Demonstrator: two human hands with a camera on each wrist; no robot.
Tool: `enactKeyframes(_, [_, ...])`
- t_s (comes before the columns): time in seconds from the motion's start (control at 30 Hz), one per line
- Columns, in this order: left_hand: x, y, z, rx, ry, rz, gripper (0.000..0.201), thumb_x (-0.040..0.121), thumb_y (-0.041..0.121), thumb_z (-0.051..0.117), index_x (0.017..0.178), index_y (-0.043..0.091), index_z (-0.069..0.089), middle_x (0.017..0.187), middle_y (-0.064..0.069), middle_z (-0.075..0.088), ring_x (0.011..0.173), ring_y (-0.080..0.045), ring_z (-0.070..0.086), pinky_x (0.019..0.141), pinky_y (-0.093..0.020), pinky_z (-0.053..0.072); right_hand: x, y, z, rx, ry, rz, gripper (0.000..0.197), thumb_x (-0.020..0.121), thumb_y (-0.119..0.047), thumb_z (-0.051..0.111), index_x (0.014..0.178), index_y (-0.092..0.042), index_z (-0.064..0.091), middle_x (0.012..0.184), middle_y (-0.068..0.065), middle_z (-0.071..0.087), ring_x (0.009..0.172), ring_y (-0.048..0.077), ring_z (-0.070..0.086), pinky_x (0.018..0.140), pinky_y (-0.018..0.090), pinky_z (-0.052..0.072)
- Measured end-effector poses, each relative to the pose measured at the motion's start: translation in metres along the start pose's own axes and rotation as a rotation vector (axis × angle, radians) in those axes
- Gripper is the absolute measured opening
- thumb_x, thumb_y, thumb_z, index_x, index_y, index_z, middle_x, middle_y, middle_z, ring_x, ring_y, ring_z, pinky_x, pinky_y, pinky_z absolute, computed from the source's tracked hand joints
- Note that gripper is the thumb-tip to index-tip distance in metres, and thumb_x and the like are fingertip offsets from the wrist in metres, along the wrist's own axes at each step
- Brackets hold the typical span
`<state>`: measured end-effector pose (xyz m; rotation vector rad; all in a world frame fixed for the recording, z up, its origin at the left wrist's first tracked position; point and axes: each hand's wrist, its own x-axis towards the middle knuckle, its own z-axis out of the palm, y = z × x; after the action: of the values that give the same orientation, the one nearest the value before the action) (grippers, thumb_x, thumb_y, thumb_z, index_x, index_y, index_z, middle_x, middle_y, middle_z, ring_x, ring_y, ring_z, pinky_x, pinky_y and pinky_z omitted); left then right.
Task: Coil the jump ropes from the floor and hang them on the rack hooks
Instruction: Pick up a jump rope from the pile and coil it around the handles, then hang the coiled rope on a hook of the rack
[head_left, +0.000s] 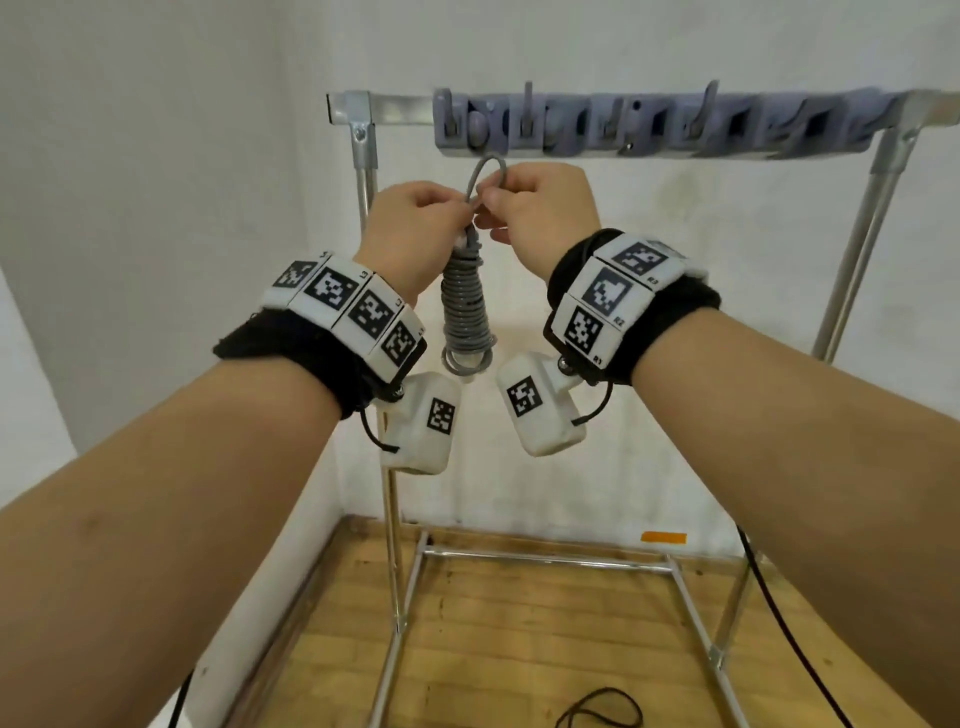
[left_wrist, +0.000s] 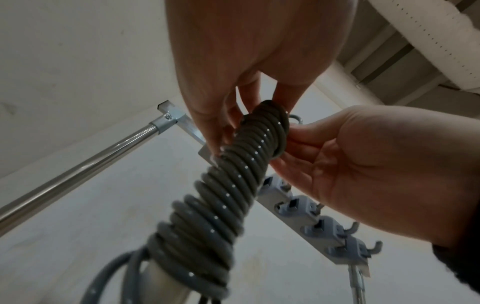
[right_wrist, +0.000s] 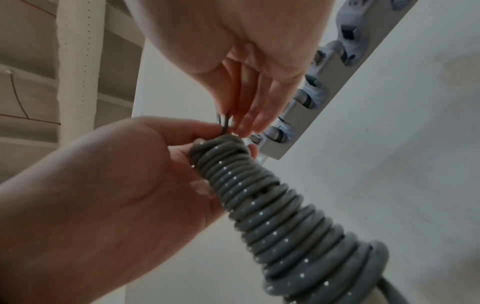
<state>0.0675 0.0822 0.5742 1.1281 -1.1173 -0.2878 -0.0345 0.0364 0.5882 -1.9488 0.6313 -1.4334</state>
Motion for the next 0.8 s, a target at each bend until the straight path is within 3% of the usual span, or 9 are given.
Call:
enactKeyframes(0.13, [0.035, 0.014, -0.006, 0.032, 0.057, 0.044, 0.016, 0.081, 0.003, 0.056, 0.074, 0.013, 0.066, 0.065, -0.005, 0.061, 0.071, -0.020, 0.061, 0.075, -0.037, 0.056, 0.035, -0.017, 0.008, 0.084, 0.010, 0.030, 0.028, 0.090, 0.002, 0.050, 0.067, -0.011, 0.058, 0.067, 0.006, 0.062, 0.055, 0.011, 0.059, 0.058, 0.021, 0.054])
enactKeyframes(0.27, [0.066, 0.017, -0.009, 0.007, 0.080, 0.037, 0.015, 0.081, 0.003, 0.053, 0.075, 0.010, 0.065, 0.068, -0.007, 0.062, 0.069, -0.019, 0.061, 0.066, -0.033, 0.056, 0.064, -0.026, 0.017, 0.102, 0.005, 0.029, 0.025, 0.089, 0.007, 0.051, 0.070, -0.008, 0.058, 0.066, 0.010, 0.059, 0.056, 0.016, 0.057, 0.060, 0.025, 0.053])
enactKeyframes(0.33, [0.079, 0.015, -0.008, 0.037, 0.112, 0.059, 0.014, 0.083, 0.007, 0.055, 0.074, 0.013, 0.064, 0.073, -0.006, 0.064, 0.071, -0.019, 0.062, 0.068, -0.035, 0.056, 0.079, -0.025, 0.022, 0.095, 0.037, 0.046, 0.029, 0.088, 0.006, 0.052, 0.065, -0.011, 0.051, 0.069, 0.014, 0.061, 0.059, 0.020, 0.058, 0.060, 0.028, 0.054])
enactKeyframes(0.43, [0.098, 0.011, -0.005, 0.070, 0.188, 0.096, 0.013, 0.084, 0.017, 0.060, 0.072, 0.021, 0.063, 0.069, 0.002, 0.064, 0.068, -0.014, 0.061, 0.069, -0.033, 0.053, 0.099, -0.020, 0.028, 0.120, 0.073, 0.086, 0.023, 0.088, 0.005, 0.052, 0.071, -0.010, 0.048, 0.066, 0.011, 0.061, 0.054, 0.018, 0.059, 0.052, 0.025, 0.053])
enactKeyframes(0.5, [0.108, 0.009, -0.003, 0.069, 0.225, 0.113, 0.013, 0.083, 0.023, 0.062, 0.071, 0.021, 0.063, 0.067, 0.004, 0.063, 0.066, -0.012, 0.061, 0.067, -0.031, 0.054, 0.112, -0.017, 0.033, 0.105, 0.102, 0.121, 0.020, 0.089, 0.004, 0.051, 0.075, -0.011, 0.049, 0.065, 0.011, 0.062, 0.053, 0.017, 0.060, 0.055, 0.029, 0.056])
enactKeyframes(0.57, [0.116, 0.008, -0.003, 0.083, 0.248, 0.122, 0.015, 0.083, 0.025, 0.063, 0.069, 0.021, 0.062, 0.067, 0.004, 0.063, 0.067, -0.013, 0.062, 0.072, -0.033, 0.056, 0.126, -0.015, 0.038, 0.116, 0.118, 0.158, 0.023, 0.089, 0.003, 0.049, 0.071, -0.011, 0.049, 0.061, 0.011, 0.060, 0.048, 0.018, 0.058, 0.054, 0.031, 0.056])
enactKeyframes(0.67, [0.123, 0.006, -0.003, 0.108, 0.253, 0.123, 0.018, 0.082, 0.021, 0.060, 0.064, 0.019, 0.060, 0.066, 0.002, 0.062, 0.071, -0.019, 0.063, 0.076, -0.040, 0.057, 0.137, -0.012, 0.037, 0.075, 0.010, 0.190, 0.030, 0.091, -0.001, 0.047, 0.063, -0.011, 0.047, 0.063, 0.006, 0.058, 0.040, 0.011, 0.054, 0.048, 0.023, 0.052])
enactKeyframes(0.8, [0.122, -0.003, 0.002, 0.148, 0.197, 0.079, 0.022, 0.080, 0.014, 0.058, 0.057, 0.017, 0.056, 0.062, -0.003, 0.058, 0.064, -0.021, 0.057, 0.073, -0.046, 0.055, 0.135, 0.004, 0.027, -0.022, -0.022, 0.157, 0.016, 0.087, -0.012, 0.054, 0.071, -0.016, 0.052, 0.072, 0.001, 0.064, 0.054, 0.008, 0.064, 0.055, 0.022, 0.055])
